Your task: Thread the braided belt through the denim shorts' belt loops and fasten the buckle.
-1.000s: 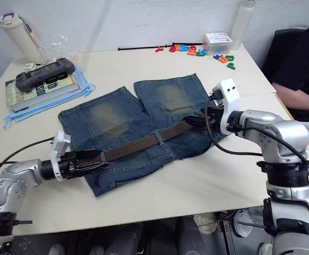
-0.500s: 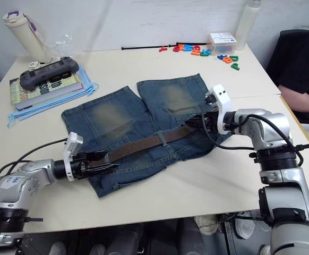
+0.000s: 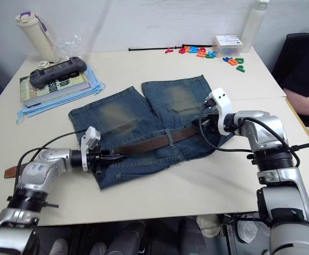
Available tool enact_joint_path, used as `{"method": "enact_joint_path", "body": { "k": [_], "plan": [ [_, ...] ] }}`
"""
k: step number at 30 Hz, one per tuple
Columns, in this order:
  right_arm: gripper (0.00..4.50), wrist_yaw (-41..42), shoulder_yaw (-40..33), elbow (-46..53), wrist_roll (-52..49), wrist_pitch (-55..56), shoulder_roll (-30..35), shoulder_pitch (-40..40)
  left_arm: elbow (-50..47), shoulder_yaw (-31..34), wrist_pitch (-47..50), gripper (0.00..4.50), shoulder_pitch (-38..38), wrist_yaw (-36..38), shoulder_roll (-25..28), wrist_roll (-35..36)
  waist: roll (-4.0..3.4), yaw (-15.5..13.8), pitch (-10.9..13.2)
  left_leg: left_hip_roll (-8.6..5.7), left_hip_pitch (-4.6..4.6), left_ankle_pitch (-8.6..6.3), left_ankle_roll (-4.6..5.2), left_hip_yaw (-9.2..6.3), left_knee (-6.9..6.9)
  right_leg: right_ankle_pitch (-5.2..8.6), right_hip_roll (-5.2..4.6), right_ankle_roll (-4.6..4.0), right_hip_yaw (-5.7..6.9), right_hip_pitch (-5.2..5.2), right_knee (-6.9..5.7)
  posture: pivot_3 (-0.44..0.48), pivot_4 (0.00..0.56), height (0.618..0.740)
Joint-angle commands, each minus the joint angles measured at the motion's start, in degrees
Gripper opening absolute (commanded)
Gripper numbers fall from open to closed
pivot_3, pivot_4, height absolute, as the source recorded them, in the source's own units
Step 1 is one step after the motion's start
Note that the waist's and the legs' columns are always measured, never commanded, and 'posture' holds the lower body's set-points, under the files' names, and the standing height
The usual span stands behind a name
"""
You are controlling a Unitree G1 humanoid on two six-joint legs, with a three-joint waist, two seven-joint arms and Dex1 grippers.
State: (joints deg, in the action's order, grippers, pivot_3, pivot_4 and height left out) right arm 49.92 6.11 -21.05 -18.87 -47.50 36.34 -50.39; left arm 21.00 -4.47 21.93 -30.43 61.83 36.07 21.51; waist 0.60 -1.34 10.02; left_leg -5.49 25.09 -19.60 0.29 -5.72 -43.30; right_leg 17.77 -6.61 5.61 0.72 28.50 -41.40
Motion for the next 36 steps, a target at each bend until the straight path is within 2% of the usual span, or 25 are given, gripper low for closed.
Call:
{"method": "enact_joint_path", "body": {
  "k": [1,5,10,13,14,16,19,22,28,36],
  "plan": [
    [0.00,-2.67,-3.06,-3.08,1.48,3.64,-0.79,-2.63,16.73,-1.92,-12.07,0.70,-7.86,-2.74,-0.63,-9.08,0.00,0.03,0.00,0.00,-0.01,0.03,0.01,0.00,0.00,-0.02,0.00,0.01,-0.01,-0.02,-0.01,0.000,0.150,0.657],
    [0.00,-6.30,-7.20,-5.54,1.09,7.28,-2.13,-4.82,33.72,-4.20,-30.29,0.70,-19.02,-10.13,-1.58,-17.93,0.03,0.24,0.01,-0.05,0.04,0.16,-0.04,0.02,0.00,-0.12,0.00,0.03,-0.02,0.08,-0.05,0.000,0.150,0.657],
    [0.00,-8.36,-10.23,-0.75,-0.10,5.74,-2.30,-3.35,42.30,-2.55,-40.89,0.70,-25.01,-14.79,-2.42,-20.98,0.05,0.83,0.02,-0.06,0.33,0.20,-0.06,0.09,-0.01,-0.12,0.01,0.04,-0.11,0.47,-0.19,0.000,0.150,0.657],
    [0.00,-9.59,-12.24,6.13,-1.70,2.58,-1.90,-0.16,41.11,-1.51,-48.28,0.70,-23.61,-13.82,-1.69,-21.19,0.07,1.15,0.02,-0.08,0.72,0.24,-0.07,0.18,-0.15,-0.12,-0.01,0.04,-0.17,0.87,-0.39,0.000,0.150,0.657],
    [0.00,-10.01,-12.93,8.92,-2.35,1.16,-1.78,1.27,39.76,-0.82,-50.04,0.70,-22.31,-12.55,-1.53,-20.35,0.07,1.23,0.02,-0.06,1.10,0.26,-0.10,0.13,-0.34,-0.12,-0.01,0.04,-0.14,1.17,-0.47,0.000,0.150,0.657],
    [0.00,-10.73,-13.92,15.60,-3.72,-1.48,-1.62,5.22,34.66,0.69,-51.35,0.70,-17.62,-8.64,-1.22,-17.34,0.06,1.35,0.02,-0.08,1.33,0.26,-0.10,0.10,-0.57,-0.13,-0.01,0.04,-0.12,1.33,-0.56,0.000,0.150,0.657],
    [0.00,-12.45,-15.27,18.76,-4.77,-4.25,-1.97,6.73,28.70,2.20,-48.75,0.70,-12.84,-6.58,-1.15,-15.31,0.06,1.50,0.02,-0.10,1.40,0.20,-0.02,0.12,-0.68,-0.13,-0.03,0.04,-0.16,1.34,-0.53,0.000,0.150,0.657],
    [1.00,-12.21,-15.31,17.93,-5.37,-6.35,-1.33,6.04,25.44,2.99,-46.59,0.67,-10.76,-7.09,-1.52,-15.11,0.06,1.37,0.02,-0.14,1.41,0.19,0.04,0.12,-0.77,-0.15,-0.05,0.08,-0.17,1.33,-0.57,0.000,0.150,0.657],
    [3.75,-8.20,-6.93,6.56,0.90,-0.64,0.62,0.60,23.93,3.36,-44.59,0.67,-10.24,-7.51,-2.10,-15.63,0.06,1.42,0.02,-0.20,1.40,0.18,0.09,0.12,-0.77,-0.15,-0.07,0.09,-0.16,1.31,-0.57,0.000,0.150,0.657],
    [3.75,-2.69,-0.22,-15.64,7.65,7.37,-1.46,-9.48,23.07,3.43,-43.44,0.67,-9.70,-6.89,-2.91,-15.83,0.06,1.52,0.02,-0.24,1.41,0.19,0.09,0.15,-0.79,-0.15,-0.09,0.09,-0.17,1.35,-0.63,0.000,0.150,0.657]
  ]
}}
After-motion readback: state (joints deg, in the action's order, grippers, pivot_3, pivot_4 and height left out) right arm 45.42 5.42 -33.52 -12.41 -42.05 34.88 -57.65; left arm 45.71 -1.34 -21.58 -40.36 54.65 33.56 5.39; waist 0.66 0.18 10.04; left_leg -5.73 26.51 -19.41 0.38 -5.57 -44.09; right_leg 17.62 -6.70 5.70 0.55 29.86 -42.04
